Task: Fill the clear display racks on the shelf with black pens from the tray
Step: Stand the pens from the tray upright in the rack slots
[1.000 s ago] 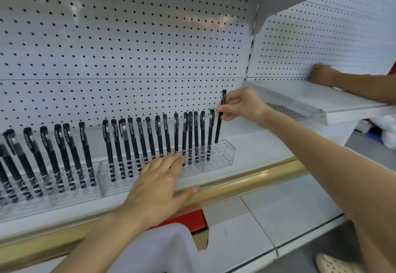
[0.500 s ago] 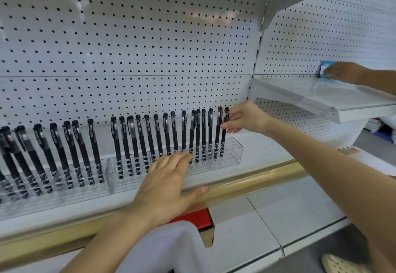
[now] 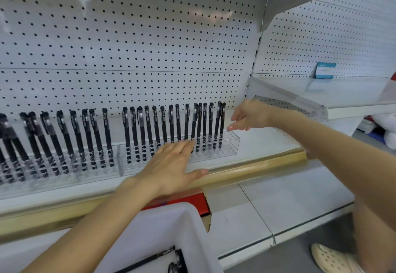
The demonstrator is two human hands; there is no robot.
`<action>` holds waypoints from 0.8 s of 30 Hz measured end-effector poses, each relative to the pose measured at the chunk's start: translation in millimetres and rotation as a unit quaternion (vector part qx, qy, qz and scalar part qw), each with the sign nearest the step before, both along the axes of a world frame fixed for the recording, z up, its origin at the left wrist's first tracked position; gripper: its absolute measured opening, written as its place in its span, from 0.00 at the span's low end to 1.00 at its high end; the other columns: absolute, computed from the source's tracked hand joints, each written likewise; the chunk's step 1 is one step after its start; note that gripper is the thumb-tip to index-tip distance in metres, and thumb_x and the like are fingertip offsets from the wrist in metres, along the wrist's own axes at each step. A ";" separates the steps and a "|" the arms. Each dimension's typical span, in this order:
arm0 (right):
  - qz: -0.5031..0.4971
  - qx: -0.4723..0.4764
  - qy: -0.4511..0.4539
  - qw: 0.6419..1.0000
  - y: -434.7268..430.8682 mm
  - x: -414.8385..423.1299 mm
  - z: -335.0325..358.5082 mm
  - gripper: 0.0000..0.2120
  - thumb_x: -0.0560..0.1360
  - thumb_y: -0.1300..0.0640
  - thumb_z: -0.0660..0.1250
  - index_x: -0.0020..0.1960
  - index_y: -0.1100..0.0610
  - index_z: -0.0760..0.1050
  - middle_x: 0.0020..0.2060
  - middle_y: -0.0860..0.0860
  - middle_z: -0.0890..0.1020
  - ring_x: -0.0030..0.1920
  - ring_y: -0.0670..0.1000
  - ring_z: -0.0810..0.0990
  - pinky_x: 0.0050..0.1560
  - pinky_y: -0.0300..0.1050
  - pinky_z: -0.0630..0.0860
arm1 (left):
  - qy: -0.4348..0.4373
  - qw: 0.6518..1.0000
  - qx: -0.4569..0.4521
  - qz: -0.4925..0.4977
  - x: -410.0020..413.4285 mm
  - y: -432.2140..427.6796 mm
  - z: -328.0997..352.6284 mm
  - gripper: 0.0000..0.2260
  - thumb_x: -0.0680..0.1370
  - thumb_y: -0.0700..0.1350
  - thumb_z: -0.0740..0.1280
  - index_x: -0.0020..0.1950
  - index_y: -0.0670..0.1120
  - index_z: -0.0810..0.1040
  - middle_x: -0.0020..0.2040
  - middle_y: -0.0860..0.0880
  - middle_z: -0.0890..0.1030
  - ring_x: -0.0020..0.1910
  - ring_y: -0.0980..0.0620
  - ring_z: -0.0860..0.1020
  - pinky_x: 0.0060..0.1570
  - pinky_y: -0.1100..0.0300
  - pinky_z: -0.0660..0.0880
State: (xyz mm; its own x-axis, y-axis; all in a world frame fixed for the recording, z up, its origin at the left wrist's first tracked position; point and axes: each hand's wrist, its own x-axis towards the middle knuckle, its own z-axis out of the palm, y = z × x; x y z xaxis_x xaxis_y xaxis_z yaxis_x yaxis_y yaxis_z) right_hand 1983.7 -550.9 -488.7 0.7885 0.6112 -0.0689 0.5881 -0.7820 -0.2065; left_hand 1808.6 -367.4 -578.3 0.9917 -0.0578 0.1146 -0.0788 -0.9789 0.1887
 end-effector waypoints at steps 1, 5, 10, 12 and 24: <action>0.013 -0.020 -0.026 0.999 1.7 -8.5 2.9 0.26 0.72 0.43 0.71 0.59 0.63 0.78 0.50 0.57 0.84 0.46 0.52 0.83 0.51 0.44 0.77 | -0.001 1.000 0.005 -0.006 -2.7 -0.4 4.1 0.38 0.77 0.68 0.53 0.79 0.50 0.44 0.79 0.54 0.46 0.77 0.53 0.47 0.73 0.58 0.40; 0.081 -0.120 -0.101 0.984 14.9 -48.3 6.4 0.29 0.72 0.38 0.67 0.65 0.56 0.74 0.57 0.51 0.81 0.57 0.53 0.78 0.58 0.48 0.75 | -0.037 0.998 0.035 -0.037 -27.0 5.3 12.1 0.36 0.78 0.66 0.53 0.79 0.51 0.45 0.79 0.55 0.45 0.77 0.54 0.48 0.71 0.60 0.38; 0.171 -0.186 -0.083 0.964 43.9 -111.1 -11.8 0.32 0.73 0.36 0.65 0.70 0.52 0.69 0.67 0.49 0.75 0.64 0.52 0.73 0.63 0.48 0.71 | -0.016 0.997 0.061 -0.046 -85.3 31.4 -2.7 0.35 0.77 0.66 0.52 0.79 0.51 0.48 0.79 0.54 0.50 0.76 0.53 0.53 0.74 0.58 0.47; 0.208 -0.152 -0.060 0.964 57.8 -142.9 -28.5 0.29 0.73 0.38 0.66 0.69 0.52 0.70 0.65 0.48 0.75 0.62 0.50 0.74 0.59 0.42 0.70 | -0.014 0.998 0.038 -0.037 -112.0 42.8 -13.1 0.33 0.77 0.65 0.52 0.79 0.52 0.51 0.78 0.55 0.55 0.74 0.54 0.59 0.74 0.57 0.57; 0.208 -0.040 0.241 0.947 117.6 -260.1 -207.2 0.28 0.72 0.39 0.69 0.67 0.53 0.71 0.60 0.49 0.77 0.60 0.49 0.75 0.63 0.48 0.73 | 0.003 0.996 0.052 0.073 -200.0 113.0 -101.9 0.36 0.77 0.68 0.42 0.75 0.47 0.63 0.72 0.48 0.69 0.70 0.47 0.67 0.69 0.59 0.50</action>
State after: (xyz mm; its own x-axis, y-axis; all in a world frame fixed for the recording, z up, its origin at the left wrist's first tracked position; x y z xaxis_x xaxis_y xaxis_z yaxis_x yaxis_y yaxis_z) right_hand 1723.6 -433.3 -695.9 0.3454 0.8402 -0.4181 0.7021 -0.5270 -0.4790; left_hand 1608.6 -254.5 -680.2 0.9911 0.0751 0.1103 0.0658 -0.9942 0.0855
